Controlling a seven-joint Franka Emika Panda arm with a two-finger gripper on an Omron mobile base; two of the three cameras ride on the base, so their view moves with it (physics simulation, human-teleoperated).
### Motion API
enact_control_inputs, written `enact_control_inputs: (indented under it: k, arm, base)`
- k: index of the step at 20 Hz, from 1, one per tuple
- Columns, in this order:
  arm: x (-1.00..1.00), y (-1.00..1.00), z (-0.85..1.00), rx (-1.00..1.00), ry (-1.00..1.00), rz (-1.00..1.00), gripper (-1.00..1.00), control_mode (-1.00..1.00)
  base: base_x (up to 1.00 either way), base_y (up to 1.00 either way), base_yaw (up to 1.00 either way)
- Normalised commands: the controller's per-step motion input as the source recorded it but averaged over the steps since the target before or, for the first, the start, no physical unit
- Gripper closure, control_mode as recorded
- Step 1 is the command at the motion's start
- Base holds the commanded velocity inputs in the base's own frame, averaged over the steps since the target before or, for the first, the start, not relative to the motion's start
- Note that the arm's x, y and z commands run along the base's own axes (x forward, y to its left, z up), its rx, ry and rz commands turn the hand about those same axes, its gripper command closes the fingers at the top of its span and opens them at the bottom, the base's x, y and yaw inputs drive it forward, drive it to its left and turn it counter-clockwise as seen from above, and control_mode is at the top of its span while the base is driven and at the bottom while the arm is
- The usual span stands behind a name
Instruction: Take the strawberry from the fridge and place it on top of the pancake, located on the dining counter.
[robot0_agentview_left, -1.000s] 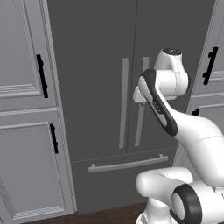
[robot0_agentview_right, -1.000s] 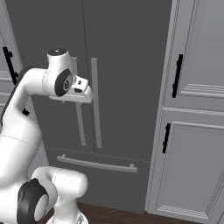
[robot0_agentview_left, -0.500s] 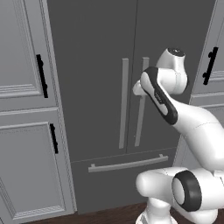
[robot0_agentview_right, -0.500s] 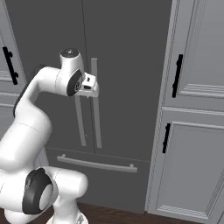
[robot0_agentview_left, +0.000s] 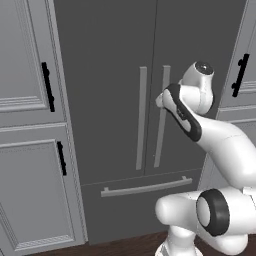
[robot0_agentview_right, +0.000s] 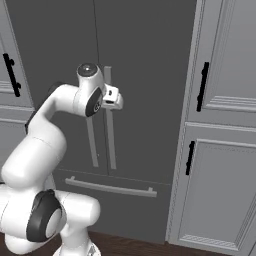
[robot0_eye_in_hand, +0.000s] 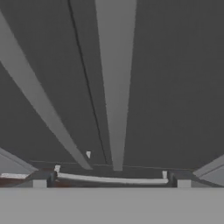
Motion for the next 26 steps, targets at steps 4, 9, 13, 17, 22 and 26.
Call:
enact_control_inputs:
  k: [4,9,13,17,22,26]
  arm:
    - [0.60,-0.08,0.00,0.00,0.02,-0.01,-1.00,-1.00]
    - [0.46,0.00,-0.06,0.00,0.00,0.00,-1.00,-1.00]
    - [0.38,-0.01,-0.05,0.00,0.00,-0.01,-1.00,-1.00]
    - [0.33,0.00,-0.11,0.00,-0.05,-0.03,-1.00,-1.00]
    - [0.46,0.00,-0.13,0.00,0.00,-0.03,-1.00,-1.00]
    - [0.45,0.04,-0.16,0.00,-0.02,-0.01,-1.00,-1.00]
  base:
    - [0.00,0.00,0.00]
    - [0.00,0.00,0.00]
    - [0.00,0.00,0.00]
    - [0.00,0.00,0.00]
    - [0.00,0.00,0.00]
    - [0.00,0.00,0.00]
